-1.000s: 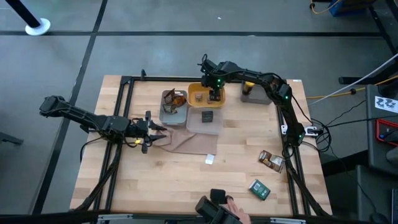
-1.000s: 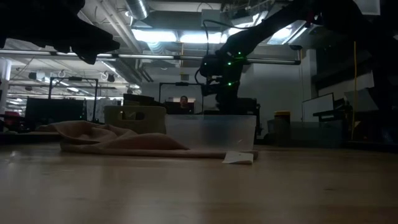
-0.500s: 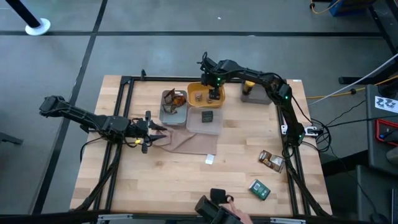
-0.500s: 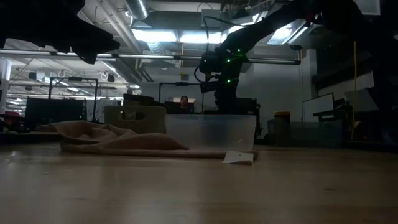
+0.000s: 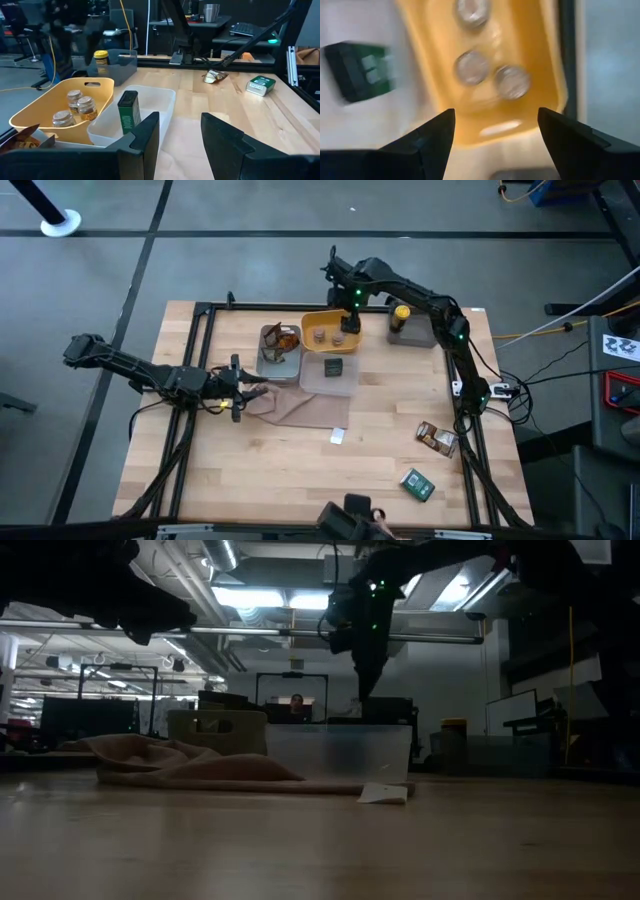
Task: Sort spices by type
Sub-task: Put the black seasoning can into the white bin
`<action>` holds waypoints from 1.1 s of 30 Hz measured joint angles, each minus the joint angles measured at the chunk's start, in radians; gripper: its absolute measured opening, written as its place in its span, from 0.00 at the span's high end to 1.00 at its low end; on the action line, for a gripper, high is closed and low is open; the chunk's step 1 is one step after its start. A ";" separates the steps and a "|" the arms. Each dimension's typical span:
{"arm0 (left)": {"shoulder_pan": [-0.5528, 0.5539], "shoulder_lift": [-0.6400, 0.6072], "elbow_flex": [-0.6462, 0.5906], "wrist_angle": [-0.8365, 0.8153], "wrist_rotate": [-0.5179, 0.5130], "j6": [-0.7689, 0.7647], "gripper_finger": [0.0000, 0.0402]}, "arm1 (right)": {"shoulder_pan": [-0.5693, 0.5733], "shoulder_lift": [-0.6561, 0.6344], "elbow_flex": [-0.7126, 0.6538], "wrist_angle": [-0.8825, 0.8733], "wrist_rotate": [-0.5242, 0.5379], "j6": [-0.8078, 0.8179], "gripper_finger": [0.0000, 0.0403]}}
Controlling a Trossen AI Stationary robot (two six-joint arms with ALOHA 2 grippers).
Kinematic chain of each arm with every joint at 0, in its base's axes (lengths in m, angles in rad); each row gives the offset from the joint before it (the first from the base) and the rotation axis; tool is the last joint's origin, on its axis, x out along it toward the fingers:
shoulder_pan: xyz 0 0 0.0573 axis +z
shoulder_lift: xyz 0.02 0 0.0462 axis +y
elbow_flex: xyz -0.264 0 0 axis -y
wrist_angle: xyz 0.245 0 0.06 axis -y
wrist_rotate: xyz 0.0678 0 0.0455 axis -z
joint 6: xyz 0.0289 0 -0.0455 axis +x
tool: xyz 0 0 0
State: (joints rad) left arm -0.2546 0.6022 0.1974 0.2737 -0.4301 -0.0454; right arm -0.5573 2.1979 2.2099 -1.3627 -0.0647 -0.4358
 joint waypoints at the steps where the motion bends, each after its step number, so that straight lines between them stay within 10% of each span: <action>1: 0.000 0.000 0.000 0.000 0.000 -0.001 0.68 | 0.003 0.000 0.011 -0.038 -0.021 0.014 0.29; 33: 0.000 0.000 0.000 -0.003 -0.001 -0.014 0.68 | 0.628 -0.218 -0.104 -0.207 0.078 0.515 0.29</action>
State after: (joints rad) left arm -0.2546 0.6025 0.1973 0.2709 -0.4309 -0.0597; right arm 0.0707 1.9800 2.1058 -1.5697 0.0129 0.0791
